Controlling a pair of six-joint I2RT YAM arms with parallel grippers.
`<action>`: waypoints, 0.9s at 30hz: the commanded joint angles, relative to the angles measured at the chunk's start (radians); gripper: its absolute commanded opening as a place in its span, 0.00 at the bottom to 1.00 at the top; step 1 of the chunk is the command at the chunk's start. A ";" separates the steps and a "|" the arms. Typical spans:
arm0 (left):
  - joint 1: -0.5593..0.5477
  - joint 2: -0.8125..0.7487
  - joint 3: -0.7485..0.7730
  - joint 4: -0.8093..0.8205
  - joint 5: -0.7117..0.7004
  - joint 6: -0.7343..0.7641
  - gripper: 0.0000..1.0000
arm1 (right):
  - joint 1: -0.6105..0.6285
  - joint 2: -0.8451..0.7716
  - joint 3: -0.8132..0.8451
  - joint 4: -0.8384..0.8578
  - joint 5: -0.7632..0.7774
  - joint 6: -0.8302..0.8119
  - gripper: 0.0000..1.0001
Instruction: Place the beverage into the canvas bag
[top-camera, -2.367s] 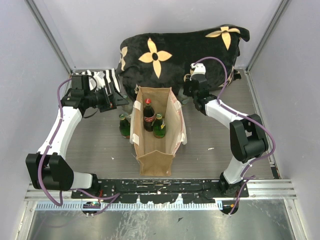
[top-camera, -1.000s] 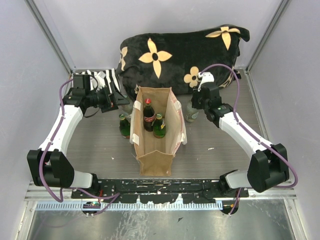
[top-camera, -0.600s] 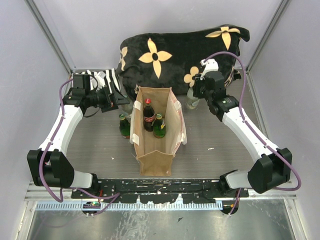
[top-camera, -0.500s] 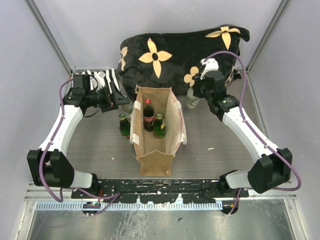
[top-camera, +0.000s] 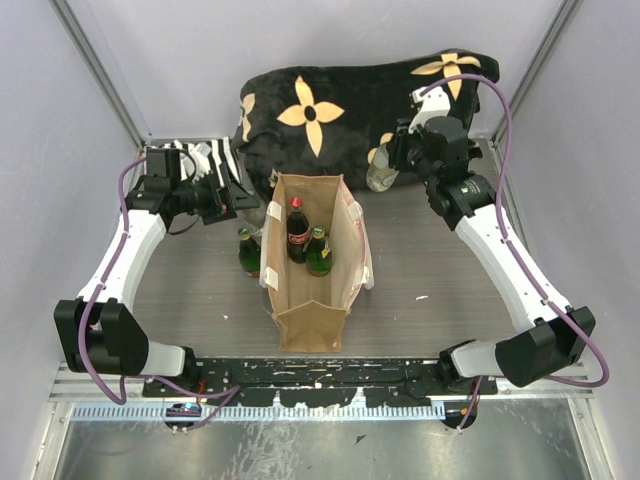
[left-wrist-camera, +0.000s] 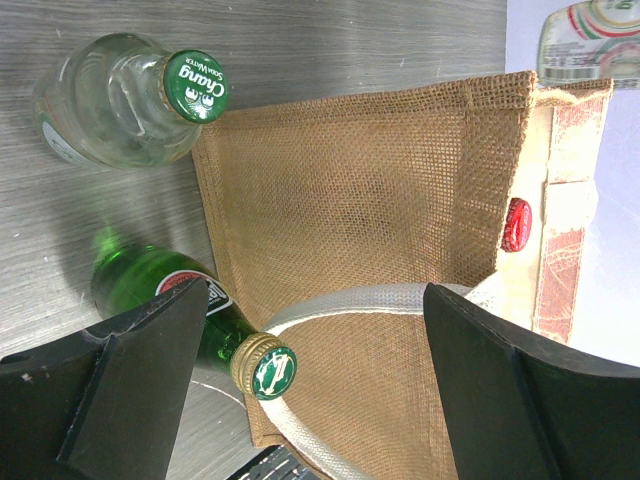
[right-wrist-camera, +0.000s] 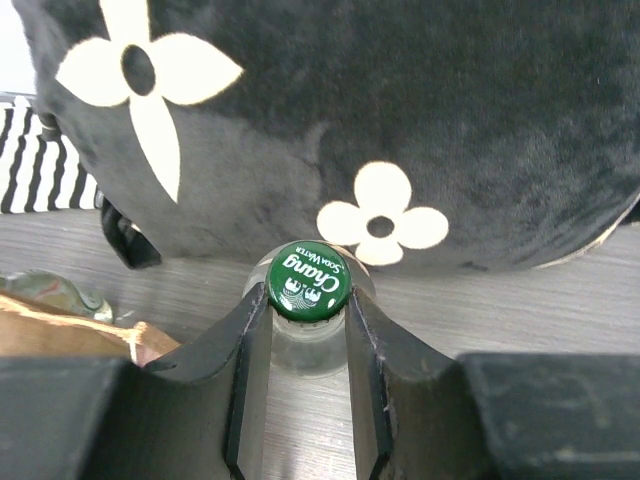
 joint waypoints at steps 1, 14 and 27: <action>-0.005 -0.010 0.009 0.033 0.017 -0.004 0.95 | 0.005 -0.079 0.172 0.176 -0.078 0.026 0.01; -0.010 -0.004 0.011 0.030 0.015 0.003 0.95 | 0.045 0.009 0.401 0.040 -0.264 0.061 0.01; -0.014 -0.004 0.005 0.027 0.010 0.008 0.95 | 0.296 0.014 0.450 -0.099 -0.227 0.036 0.01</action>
